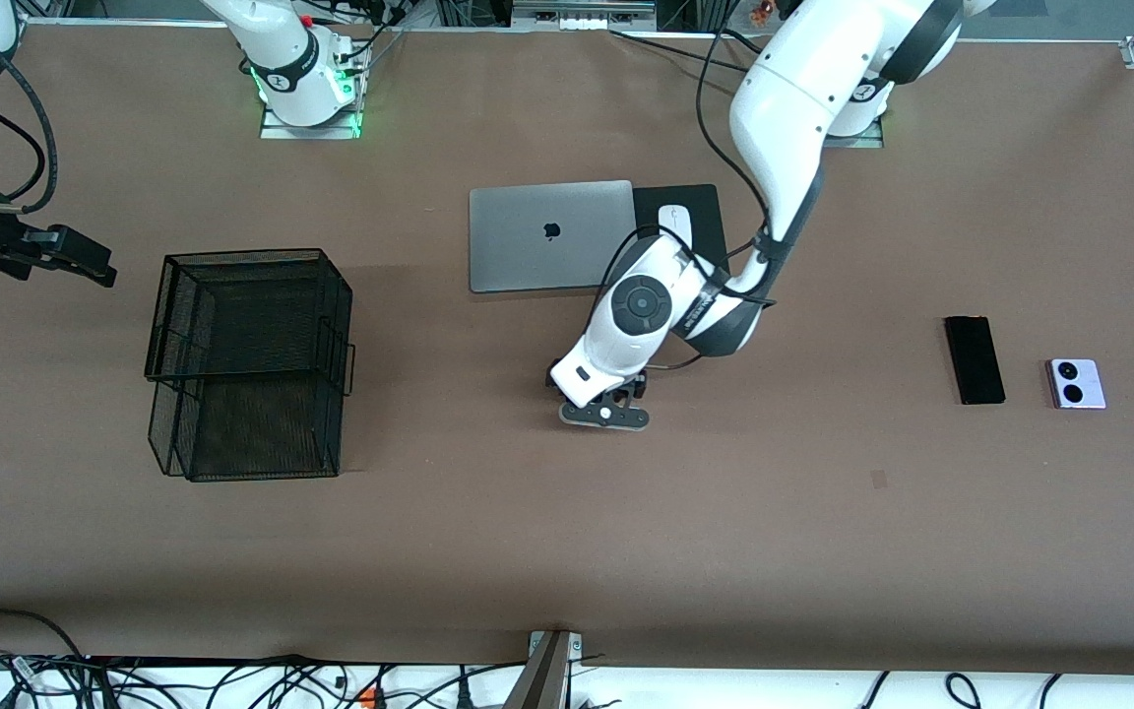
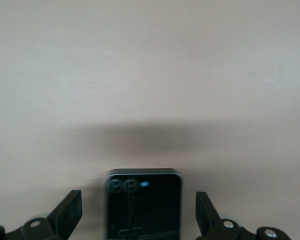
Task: Place phones with both arms
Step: 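Carry the flip phone with the left gripper and set it beside the laptop, then reach the right gripper to the flip phone while the left gripper reaches the tall phone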
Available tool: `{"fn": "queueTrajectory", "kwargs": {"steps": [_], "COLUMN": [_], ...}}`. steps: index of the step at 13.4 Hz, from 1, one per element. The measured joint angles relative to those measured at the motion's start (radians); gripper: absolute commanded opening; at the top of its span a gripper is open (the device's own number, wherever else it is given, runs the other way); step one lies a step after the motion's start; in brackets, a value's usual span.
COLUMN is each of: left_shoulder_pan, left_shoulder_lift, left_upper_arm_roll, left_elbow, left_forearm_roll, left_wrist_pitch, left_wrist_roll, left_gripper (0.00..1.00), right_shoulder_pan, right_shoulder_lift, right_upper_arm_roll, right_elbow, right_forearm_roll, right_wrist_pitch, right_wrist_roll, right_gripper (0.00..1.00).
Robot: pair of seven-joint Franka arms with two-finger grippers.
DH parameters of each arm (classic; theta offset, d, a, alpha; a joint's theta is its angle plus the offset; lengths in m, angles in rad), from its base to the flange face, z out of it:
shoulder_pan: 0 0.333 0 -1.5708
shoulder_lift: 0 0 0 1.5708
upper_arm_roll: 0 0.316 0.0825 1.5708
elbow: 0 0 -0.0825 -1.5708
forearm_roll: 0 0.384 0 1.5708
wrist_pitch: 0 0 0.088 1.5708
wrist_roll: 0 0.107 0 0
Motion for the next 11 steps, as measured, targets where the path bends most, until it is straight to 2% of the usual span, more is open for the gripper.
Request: {"fn": "queueTrajectory", "kwargs": {"steps": [3, 5, 8, 11], "left_shoulder_pan": [0.077, 0.139, 0.224, 0.321], "left_shoulder_lift": [-0.125, -0.209, -0.294, -0.354], "left_upper_arm_roll": [0.027, 0.038, 0.041, 0.048], "left_elbow": [0.007, 0.007, 0.007, 0.007], "left_forearm_roll": [0.007, 0.054, 0.169, 0.224], "left_wrist_pitch": [-0.222, -0.358, -0.487, -0.528], "left_wrist_roll": [0.009, 0.040, 0.136, 0.230], "left_gripper": [1.00, 1.00, 1.00, 1.00], "right_shoulder_pan": [0.023, 0.063, 0.183, 0.362], "right_shoulder_lift": [0.013, 0.034, 0.071, 0.123], "right_upper_arm_roll": [0.005, 0.007, 0.011, 0.016], "right_elbow": [-0.002, -0.004, -0.004, -0.005], "right_forearm_roll": [0.002, 0.004, 0.004, -0.008], "right_wrist_pitch": [0.026, 0.051, 0.104, 0.190], "right_wrist_roll": [0.021, 0.088, 0.264, 0.482], "right_gripper": [1.00, 1.00, 1.00, 1.00]}}
